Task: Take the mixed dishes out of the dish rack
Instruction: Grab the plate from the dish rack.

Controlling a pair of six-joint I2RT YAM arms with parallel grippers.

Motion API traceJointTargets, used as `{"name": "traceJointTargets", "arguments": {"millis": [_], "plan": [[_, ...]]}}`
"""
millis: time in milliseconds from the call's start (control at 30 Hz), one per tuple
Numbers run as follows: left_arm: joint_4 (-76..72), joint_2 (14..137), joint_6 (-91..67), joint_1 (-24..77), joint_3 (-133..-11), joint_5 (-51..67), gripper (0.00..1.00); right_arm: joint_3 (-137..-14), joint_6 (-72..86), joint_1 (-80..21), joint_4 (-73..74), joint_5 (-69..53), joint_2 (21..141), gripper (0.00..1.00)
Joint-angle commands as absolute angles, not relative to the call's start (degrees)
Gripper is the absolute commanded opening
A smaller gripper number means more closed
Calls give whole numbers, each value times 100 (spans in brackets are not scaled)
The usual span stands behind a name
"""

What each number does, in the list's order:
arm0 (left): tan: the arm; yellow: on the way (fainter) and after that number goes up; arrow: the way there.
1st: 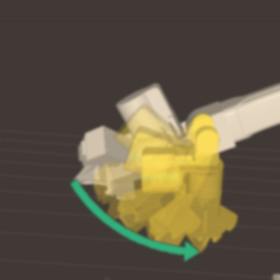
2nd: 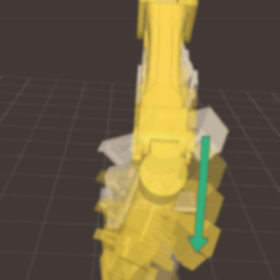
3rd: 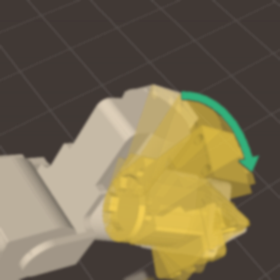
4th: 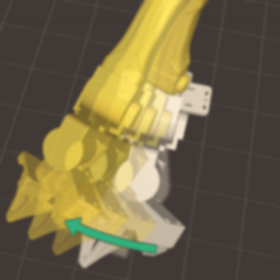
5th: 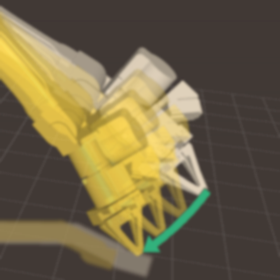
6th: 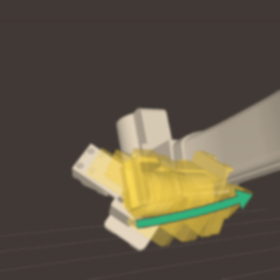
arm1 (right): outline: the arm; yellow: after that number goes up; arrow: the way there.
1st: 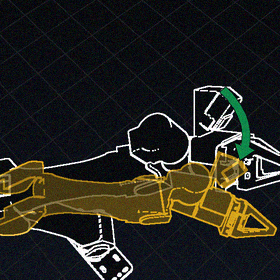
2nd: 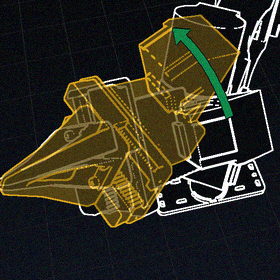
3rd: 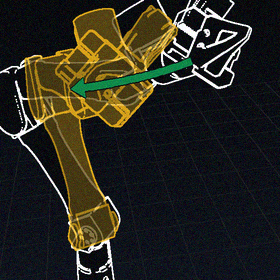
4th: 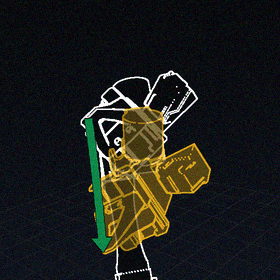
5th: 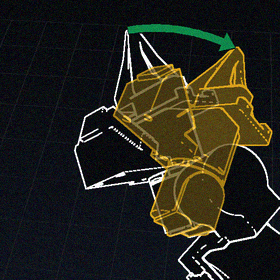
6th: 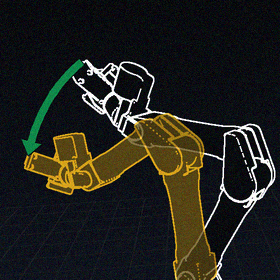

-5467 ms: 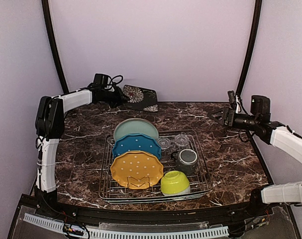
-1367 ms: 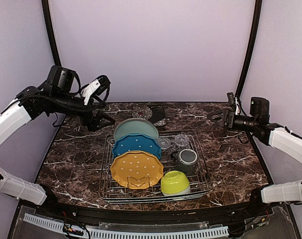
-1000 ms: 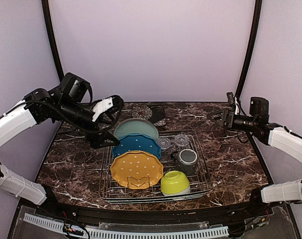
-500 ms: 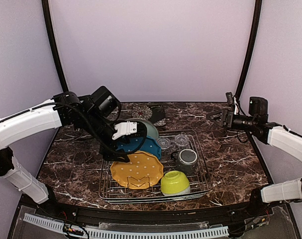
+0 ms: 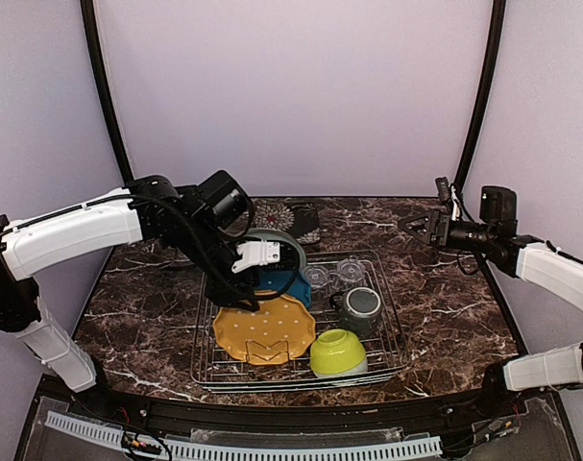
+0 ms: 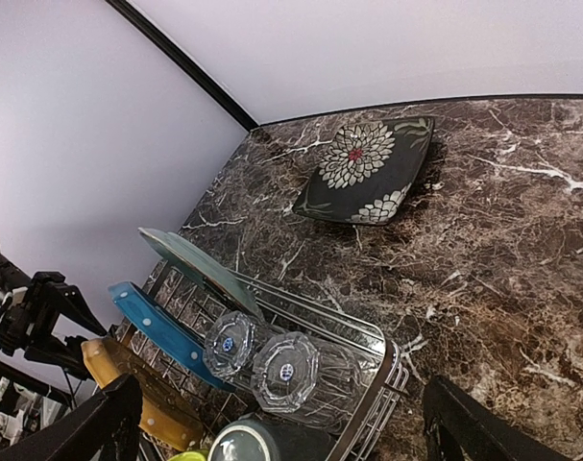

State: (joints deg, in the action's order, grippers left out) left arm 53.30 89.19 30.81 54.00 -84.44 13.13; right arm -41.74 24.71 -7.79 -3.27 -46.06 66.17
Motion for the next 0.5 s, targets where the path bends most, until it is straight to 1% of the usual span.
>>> {"name": "traceJointTargets", "arguments": {"millis": [0, 467], "plan": [[5547, 9007, 3091, 5461, -8595, 1276, 51, -4311, 2424, -756, -435, -4599, 6648, 98], [5567, 9240, 2992, 5598, -8638, 1258, 29, -4202, 2382, -756, -411, -4562, 6602, 98]]}}
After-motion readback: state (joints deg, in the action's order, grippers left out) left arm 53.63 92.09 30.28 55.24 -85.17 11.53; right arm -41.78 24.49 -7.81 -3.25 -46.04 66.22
